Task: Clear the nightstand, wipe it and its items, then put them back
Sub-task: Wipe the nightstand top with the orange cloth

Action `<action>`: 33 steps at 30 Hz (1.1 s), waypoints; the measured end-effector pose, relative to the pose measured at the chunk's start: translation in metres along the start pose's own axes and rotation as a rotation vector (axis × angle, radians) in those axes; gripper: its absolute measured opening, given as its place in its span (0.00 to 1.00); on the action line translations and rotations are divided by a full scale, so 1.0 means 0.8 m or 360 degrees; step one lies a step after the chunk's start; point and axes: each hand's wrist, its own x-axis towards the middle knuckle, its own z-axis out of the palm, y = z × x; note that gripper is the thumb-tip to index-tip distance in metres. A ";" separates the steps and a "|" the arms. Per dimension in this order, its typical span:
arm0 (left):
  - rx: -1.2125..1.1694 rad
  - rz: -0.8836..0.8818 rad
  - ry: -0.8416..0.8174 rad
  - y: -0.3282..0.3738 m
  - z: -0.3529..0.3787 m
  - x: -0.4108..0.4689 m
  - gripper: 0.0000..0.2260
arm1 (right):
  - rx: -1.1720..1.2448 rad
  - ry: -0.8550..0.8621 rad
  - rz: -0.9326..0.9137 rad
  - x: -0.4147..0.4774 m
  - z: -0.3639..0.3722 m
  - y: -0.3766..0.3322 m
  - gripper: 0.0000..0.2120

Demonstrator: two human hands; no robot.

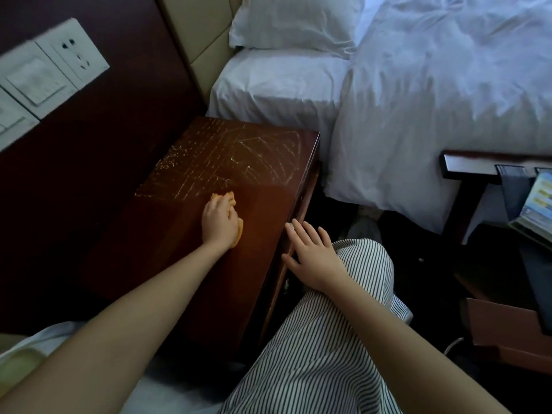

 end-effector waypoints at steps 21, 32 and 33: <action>-0.0107 0.0471 -0.0221 0.015 0.009 -0.009 0.14 | 0.0049 -0.0009 0.0099 -0.001 0.004 0.014 0.31; -0.0114 0.0502 -0.0262 0.100 0.050 0.006 0.15 | 0.0142 0.0054 0.0177 -0.005 -0.001 0.018 0.30; -0.0126 0.0601 -0.0309 0.093 0.045 -0.003 0.15 | 0.0152 0.0054 0.0188 -0.005 -0.001 0.019 0.30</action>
